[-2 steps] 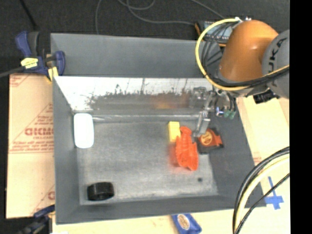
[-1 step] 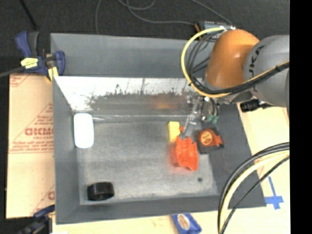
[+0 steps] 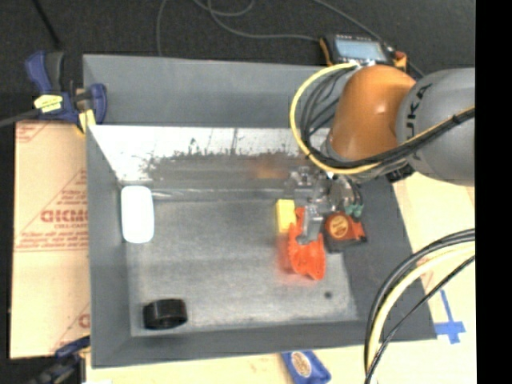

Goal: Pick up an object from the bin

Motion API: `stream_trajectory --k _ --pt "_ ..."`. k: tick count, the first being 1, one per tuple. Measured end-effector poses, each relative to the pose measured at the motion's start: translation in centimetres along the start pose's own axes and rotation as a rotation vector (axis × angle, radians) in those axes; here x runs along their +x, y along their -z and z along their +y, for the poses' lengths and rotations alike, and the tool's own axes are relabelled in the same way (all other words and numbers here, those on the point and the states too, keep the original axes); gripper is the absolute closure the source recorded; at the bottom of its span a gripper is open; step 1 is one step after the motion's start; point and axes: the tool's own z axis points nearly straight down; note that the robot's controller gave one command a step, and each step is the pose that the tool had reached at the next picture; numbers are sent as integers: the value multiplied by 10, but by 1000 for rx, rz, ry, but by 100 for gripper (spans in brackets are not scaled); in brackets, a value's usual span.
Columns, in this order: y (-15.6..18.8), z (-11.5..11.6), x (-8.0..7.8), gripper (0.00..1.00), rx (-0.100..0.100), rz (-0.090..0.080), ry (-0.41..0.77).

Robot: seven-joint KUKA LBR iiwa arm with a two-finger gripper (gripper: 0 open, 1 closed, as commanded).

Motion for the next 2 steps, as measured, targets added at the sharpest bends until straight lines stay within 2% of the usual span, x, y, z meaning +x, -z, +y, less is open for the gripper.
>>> stream_trajectory --k 1,2 --pt "-3 1 1 0 0 -1 4" --pt "-23 -11 -1 0 -3 0 -155"
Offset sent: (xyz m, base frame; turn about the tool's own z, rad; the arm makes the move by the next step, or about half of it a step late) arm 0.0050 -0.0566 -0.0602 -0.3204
